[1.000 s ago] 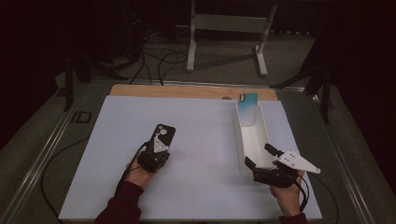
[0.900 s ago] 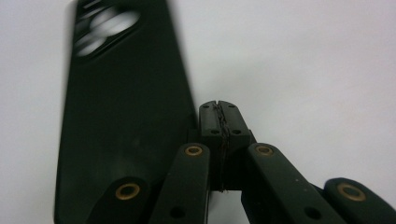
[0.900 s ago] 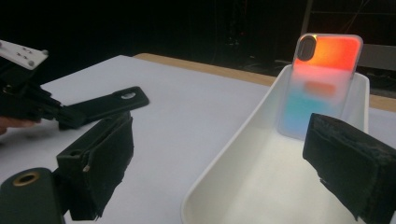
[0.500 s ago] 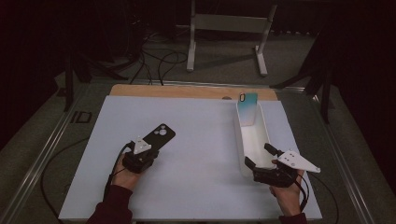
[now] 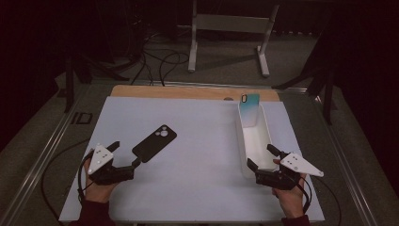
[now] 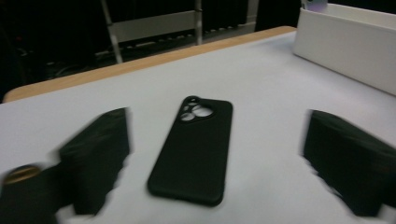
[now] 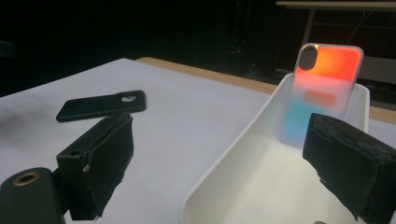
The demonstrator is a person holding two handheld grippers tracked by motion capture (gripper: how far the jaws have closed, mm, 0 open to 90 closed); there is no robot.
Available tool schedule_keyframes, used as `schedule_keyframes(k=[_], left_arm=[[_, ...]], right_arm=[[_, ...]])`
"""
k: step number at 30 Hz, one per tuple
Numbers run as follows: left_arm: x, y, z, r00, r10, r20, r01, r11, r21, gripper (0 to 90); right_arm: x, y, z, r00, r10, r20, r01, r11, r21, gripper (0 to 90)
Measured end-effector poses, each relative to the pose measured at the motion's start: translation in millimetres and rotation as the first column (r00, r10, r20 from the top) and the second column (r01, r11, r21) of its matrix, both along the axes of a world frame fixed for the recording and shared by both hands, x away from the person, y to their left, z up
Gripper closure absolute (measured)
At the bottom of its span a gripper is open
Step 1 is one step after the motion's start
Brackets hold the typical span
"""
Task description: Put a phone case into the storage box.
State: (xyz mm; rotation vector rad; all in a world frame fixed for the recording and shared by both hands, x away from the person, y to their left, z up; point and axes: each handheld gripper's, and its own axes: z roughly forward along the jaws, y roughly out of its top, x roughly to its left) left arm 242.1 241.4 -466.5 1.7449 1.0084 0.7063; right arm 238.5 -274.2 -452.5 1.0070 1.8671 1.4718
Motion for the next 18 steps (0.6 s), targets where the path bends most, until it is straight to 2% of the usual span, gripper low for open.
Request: schedule_keyframes(k=[4, 8, 11, 12, 18], left_arm=[[-9.2, 13.1, 2.0, 0.9991, 0.039, 0.016, -0.038, 0.9990, -0.022, 0.1], [-11.5, 19.2, 1.5, 0.9989, 0.046, 0.013, -0.046, 0.9986, -0.028, 0.1], [-11.0, 19.4, 1.3, 0.9991, 0.042, 0.009, -0.042, 0.9988, -0.024, 0.1], [-10.1, 18.7, 1.1, 0.9991, 0.043, 0.004, -0.043, 0.9990, -0.014, 0.1], [-6.8, 17.5, 2.4, 0.9993, 0.033, -0.021, -0.033, 0.9995, -0.001, 0.1]], right_arm=[[-1.9, -1.9, -2.4, 0.9992, 0.001, 0.040, -0.001, 1.000, -0.002, 8.5], [-4.2, -2.2, -4.6, 0.9985, 0.004, 0.056, -0.003, 1.000, -0.005, 8.4], [-4.5, -2.6, -5.2, 0.9990, 0.002, 0.046, -0.002, 1.000, 0.002, 8.4], [-4.4, -3.3, -5.7, 0.9997, 0.002, 0.026, -0.003, 1.000, 0.014, 8.4], [-3.3, -4.4, -6.5, 1.0000, -0.004, 0.007, 0.004, 1.000, 0.010, 8.3]])
